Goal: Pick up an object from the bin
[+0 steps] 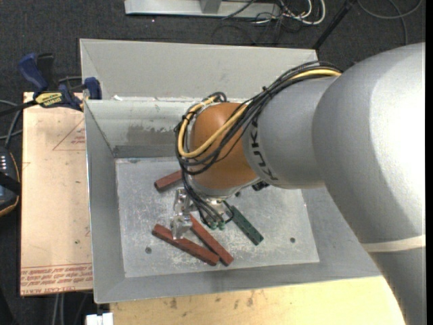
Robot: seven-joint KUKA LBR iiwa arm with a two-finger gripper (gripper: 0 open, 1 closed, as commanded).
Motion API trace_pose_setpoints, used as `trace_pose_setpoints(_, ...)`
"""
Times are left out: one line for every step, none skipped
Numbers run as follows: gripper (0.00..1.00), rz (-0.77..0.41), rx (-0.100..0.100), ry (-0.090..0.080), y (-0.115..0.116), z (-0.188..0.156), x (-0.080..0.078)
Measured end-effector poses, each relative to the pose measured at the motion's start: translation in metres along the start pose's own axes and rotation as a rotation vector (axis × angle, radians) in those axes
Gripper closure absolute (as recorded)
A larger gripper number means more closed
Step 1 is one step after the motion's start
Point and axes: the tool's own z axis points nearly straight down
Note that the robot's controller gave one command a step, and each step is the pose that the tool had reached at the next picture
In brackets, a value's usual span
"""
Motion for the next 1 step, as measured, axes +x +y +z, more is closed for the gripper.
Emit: trace_pose_setpoints(0.0, 0.003, -0.004, -0.021, 0.0004, 0.0027, -0.0029)
